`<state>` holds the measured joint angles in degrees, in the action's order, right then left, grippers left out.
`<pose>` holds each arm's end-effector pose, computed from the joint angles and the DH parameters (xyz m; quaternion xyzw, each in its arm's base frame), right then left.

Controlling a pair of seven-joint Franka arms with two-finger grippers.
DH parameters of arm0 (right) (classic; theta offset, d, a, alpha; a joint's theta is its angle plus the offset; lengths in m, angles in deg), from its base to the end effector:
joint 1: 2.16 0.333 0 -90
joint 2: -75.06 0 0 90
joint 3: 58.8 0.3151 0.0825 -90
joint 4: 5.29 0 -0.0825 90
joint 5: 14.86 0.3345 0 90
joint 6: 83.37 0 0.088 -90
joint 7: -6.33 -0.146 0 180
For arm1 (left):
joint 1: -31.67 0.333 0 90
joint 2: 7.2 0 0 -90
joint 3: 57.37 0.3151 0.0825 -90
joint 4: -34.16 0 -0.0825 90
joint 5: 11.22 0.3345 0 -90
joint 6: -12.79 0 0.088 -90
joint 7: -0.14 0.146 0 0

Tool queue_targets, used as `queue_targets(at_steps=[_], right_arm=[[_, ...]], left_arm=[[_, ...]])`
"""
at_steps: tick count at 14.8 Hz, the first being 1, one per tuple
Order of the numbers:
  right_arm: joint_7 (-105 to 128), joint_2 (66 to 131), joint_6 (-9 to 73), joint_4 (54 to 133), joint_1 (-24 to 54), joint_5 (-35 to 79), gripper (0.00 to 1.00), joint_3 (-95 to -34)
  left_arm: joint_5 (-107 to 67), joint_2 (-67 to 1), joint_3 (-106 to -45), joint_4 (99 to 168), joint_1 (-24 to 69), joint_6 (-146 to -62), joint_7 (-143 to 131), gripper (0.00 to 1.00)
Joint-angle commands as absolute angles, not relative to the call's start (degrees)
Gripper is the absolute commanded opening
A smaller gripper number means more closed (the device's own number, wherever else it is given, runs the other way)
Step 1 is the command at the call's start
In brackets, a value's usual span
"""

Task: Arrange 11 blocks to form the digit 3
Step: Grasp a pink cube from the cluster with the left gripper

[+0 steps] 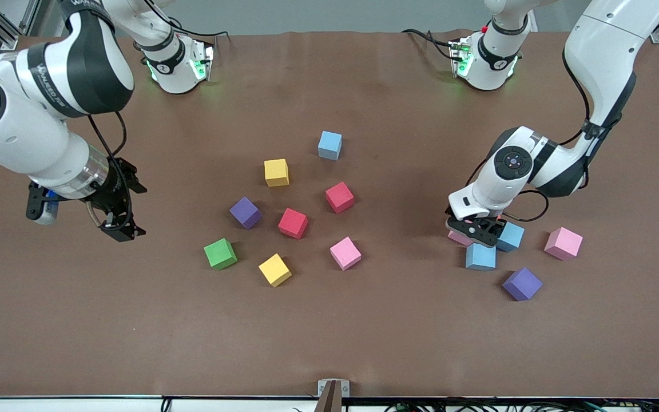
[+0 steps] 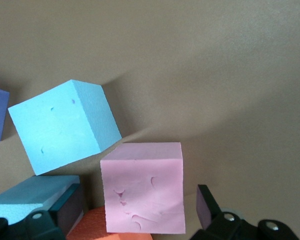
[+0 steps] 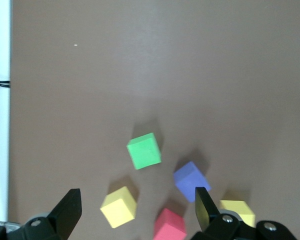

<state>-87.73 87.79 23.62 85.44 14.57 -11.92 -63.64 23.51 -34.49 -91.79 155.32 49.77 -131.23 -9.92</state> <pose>0.5764 0.1315 0.4847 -0.7497 0.6608 -0.0064 0.0343 0.5321 -0.1463 0.2244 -0.9621 0.2667 -0.0392 0.0416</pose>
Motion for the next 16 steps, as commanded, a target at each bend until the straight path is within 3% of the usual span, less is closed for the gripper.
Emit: queue_targets(at_steps=[1, 4, 5, 8, 9, 16], right_arm=[[-89.82, 90.09, 25.88, 84.10, 14.28, -12.92, 1.00, -63.81], [-89.90, 91.05, 25.18, 84.36, 13.05, -12.83, 1.00, -63.90], [-89.82, 91.40, 25.09, 84.19, 13.05, -12.49, 1.00, -63.89], [-89.91, 91.50, 19.84, 84.10, 14.09, -11.87, 1.00, -63.72], [-89.73, 91.41, 18.60, 84.10, 14.97, -11.78, 1.00, -63.63], [-90.08, 90.97, 16.65, 83.48, 17.26, -8.26, 1.00, -63.63]], left_arm=[[24.72, -35.50, -92.26, 156.24, 50.91, -134.42, -9.71, 1.00], [25.42, -36.47, -92.26, 156.07, 51.35, -135.31, -10.23, 0.99], [26.04, -36.90, -92.26, 155.98, 51.35, -135.31, -10.50, 0.95], [26.39, -37.08, -92.26, 155.89, 51.27, -135.57, -13.04, 0.62], [26.39, -37.00, -92.26, 155.98, 51.09, -135.57, -15.31, 0.57], [26.40, -35.60, -97.17, 156.33, 49.77, -131.54, -39.98, 0.55]])
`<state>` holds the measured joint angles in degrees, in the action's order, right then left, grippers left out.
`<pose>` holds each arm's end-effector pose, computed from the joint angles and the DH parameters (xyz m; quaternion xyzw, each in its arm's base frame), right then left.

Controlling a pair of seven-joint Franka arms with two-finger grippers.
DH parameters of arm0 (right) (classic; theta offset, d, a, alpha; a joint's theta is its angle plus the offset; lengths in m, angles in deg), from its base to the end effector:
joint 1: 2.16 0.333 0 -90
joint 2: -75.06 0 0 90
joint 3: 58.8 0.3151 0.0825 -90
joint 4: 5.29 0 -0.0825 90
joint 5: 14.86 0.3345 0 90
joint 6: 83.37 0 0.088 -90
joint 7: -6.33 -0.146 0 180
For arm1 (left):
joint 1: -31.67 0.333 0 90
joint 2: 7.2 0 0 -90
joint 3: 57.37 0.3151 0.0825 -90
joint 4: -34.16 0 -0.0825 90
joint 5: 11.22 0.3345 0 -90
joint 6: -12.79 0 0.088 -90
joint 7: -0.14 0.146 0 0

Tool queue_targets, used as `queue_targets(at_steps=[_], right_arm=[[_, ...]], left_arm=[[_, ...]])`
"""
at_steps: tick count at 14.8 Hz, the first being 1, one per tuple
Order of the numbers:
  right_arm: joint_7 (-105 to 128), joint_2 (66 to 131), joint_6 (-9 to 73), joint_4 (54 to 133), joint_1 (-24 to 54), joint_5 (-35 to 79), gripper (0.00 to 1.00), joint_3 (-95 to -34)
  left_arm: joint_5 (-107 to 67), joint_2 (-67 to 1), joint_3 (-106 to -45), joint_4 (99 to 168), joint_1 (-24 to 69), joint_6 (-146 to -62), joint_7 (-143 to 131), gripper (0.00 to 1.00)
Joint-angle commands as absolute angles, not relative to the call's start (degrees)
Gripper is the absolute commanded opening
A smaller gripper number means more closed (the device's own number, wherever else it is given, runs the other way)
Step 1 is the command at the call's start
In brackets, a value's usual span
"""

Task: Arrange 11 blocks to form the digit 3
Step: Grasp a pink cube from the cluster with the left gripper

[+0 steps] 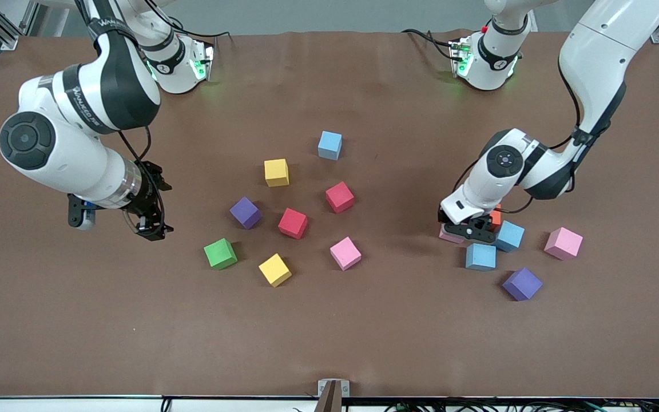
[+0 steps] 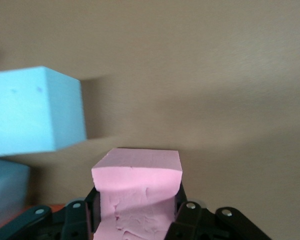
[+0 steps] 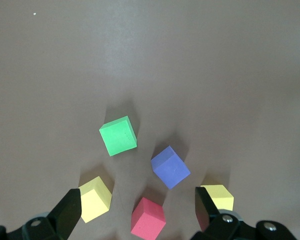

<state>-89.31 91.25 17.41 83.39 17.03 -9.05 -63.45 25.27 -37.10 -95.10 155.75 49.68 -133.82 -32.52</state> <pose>0.5657 0.1648 0.4554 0.7523 -0.6568 -0.0513 0.0070 0.5212 -0.1829 0.2145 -0.9923 0.1128 -0.0511 0.0043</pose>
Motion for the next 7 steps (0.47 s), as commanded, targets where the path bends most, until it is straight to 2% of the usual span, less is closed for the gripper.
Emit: queue_targets(at_steps=[1, 4, 7], right_arm=[[-90.78, 90.79, 16.57, 83.75, 17.96, -8.26, 1.00, -63.63], [-93.07, 90.53, 15.95, 85.84, 20.07, -8.44, 1.00, -63.63], [-93.07, 89.13, 17.79, 91.81, 21.48, -8.96, 1.00, -63.72]], left_arm=[[26.39, -34.98, -98.66, 156.85, 49.77, -129.88, -46.29, 0.55], [25.61, -34.62, -104.46, 158.08, 50.13, -128.10, -67.39, 0.55], [25.52, -34.97, -107.20, 159.40, 47.94, -128.01, -88.91, 0.55]])
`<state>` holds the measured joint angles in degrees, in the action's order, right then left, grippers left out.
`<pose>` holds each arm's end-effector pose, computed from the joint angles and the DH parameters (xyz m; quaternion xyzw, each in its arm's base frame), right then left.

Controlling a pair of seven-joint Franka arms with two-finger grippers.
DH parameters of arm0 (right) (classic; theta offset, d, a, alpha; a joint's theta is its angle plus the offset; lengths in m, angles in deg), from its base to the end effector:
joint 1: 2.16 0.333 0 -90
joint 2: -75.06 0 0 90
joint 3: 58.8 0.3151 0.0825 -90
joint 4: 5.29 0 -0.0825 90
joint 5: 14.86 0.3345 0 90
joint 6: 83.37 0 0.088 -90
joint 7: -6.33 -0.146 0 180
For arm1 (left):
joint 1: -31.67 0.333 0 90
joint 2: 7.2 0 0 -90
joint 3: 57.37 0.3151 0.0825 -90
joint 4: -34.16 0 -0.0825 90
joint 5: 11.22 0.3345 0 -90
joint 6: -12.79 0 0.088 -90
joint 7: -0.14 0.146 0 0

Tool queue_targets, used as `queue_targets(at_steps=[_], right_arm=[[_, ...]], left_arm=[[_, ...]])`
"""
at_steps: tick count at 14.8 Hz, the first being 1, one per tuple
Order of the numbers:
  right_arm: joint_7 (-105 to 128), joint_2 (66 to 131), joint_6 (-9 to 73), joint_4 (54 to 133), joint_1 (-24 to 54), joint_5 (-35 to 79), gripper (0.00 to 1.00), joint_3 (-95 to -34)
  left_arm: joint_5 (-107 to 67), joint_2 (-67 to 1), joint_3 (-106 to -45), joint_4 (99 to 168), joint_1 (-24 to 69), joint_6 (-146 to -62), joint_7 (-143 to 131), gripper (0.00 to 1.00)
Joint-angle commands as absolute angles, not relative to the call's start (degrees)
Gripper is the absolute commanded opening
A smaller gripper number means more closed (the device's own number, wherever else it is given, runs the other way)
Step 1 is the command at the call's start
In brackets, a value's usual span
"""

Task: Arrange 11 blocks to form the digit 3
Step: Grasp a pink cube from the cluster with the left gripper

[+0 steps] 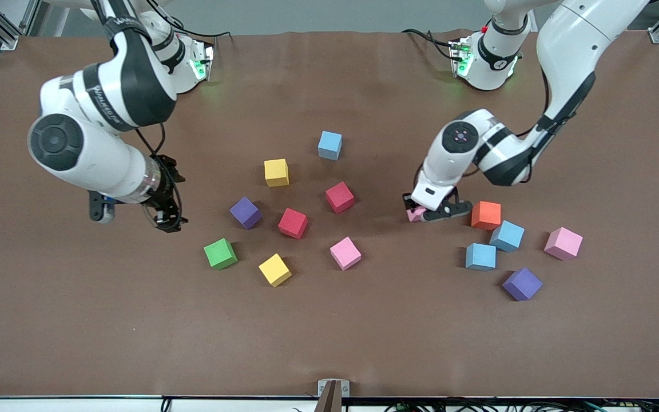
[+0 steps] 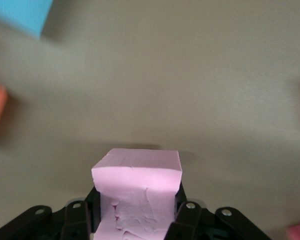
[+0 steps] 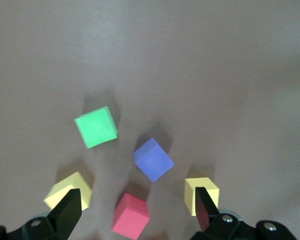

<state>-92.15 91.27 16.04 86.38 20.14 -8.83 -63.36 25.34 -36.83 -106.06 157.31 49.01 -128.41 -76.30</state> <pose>0.5437 0.1924 0.4318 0.7516 -0.6543 -0.0726 0.0411 0.4659 -0.2693 0.2333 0.9839 0.1765 0.0227 0.0158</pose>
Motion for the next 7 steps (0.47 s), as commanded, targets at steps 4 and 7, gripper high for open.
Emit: queue_targets(at_steps=[4, 7], right_arm=[[-94.03, 83.06, 21.40, 96.49, 21.74, -8.18, 1.00, -63.54], [-98.43, 83.06, 21.49, 95.09, 25.43, -8.00, 1.00, -63.54]], left_arm=[[25.52, -34.45, -108.52, 160.72, 43.37, -125.75, -112.40, 0.55], [25.43, -35.06, -108.52, 160.55, 36.79, -121.96, -131.80, 0.55]])
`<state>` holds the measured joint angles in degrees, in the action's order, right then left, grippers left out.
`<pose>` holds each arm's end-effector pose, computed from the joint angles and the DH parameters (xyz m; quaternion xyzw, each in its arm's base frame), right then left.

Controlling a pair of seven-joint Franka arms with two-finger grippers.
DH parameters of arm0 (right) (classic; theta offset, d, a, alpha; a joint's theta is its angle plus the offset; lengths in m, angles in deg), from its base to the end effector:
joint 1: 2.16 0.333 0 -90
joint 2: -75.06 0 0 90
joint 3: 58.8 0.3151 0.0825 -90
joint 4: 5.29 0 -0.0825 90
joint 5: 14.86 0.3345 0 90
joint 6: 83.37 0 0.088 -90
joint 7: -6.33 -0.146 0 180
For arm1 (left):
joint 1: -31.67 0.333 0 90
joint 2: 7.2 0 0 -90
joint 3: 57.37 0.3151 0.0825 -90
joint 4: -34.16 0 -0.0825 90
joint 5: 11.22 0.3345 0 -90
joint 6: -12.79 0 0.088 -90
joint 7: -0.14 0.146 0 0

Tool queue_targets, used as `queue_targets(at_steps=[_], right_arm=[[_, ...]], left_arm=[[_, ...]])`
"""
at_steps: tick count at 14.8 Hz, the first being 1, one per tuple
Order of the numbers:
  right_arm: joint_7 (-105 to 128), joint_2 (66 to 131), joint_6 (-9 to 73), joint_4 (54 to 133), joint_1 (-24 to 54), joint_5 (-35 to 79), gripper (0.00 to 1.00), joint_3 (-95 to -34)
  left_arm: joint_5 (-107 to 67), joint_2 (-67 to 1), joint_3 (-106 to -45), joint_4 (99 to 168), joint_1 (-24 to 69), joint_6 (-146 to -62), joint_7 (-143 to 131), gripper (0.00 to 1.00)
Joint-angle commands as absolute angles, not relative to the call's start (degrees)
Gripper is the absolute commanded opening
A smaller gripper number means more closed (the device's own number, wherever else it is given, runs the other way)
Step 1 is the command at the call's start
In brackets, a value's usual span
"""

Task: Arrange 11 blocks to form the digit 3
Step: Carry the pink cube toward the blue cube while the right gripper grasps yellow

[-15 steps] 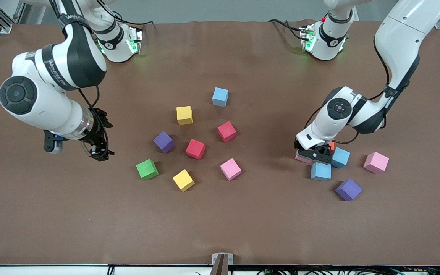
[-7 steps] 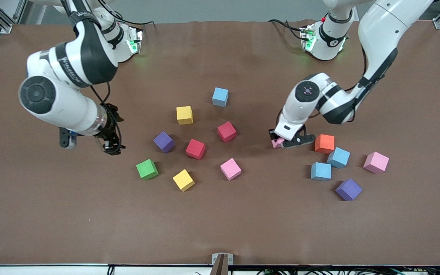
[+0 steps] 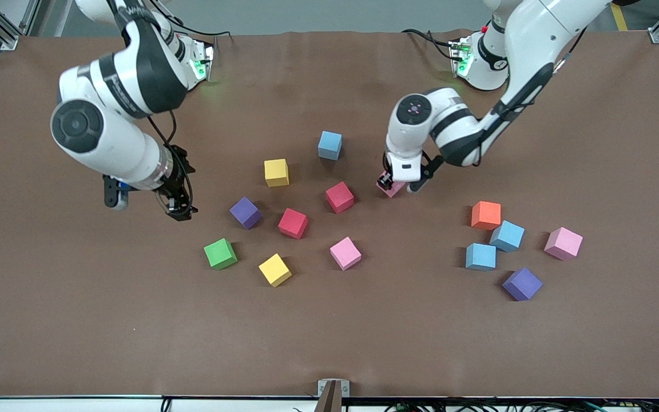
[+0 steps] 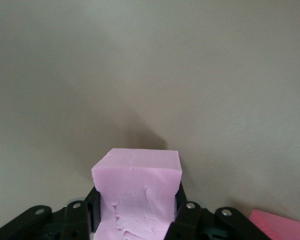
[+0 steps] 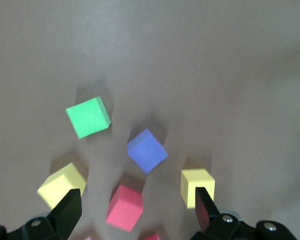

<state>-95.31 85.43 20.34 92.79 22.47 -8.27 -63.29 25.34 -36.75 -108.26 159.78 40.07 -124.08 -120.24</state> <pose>0.5174 0.2070 0.4486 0.7458 -0.6632 -0.0620 0.0123 0.3870 -0.3382 0.2210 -0.8965 -0.4424 -0.0046 0.0220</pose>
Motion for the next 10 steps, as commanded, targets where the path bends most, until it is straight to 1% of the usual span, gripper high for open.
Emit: queue_targets(at_steps=[1, 3, 6, 10], right_arm=[[-98.61, 83.06, 21.23, 95.26, 26.31, -8.00, 1.00, -63.54], [-100.10, 83.06, 21.22, 95.96, 28.42, -8.53, 1.00, -63.54], [-100.28, 82.97, 23.59, 99.46, 30.53, -8.61, 1.00, -63.63], [-100.36, 82.09, 34.20, 108.77, 32.64, -8.61, 1.00, -63.54]], left_arm=[[25.34, -35.24, -108.52, 160.20, 34.85, -121.43, -138.31, 0.55], [24.99, -36.29, -108.52, 159.76, 32.73, -121.42, -146.26, 0.55], [21.31, -36.55, -108.26, 158.97, 29.22, -121.33, -151.55, 0.55], [20.24, -40.06, -107.29, 154.41, 26.84, -118.53, -155.77, 0.55]])
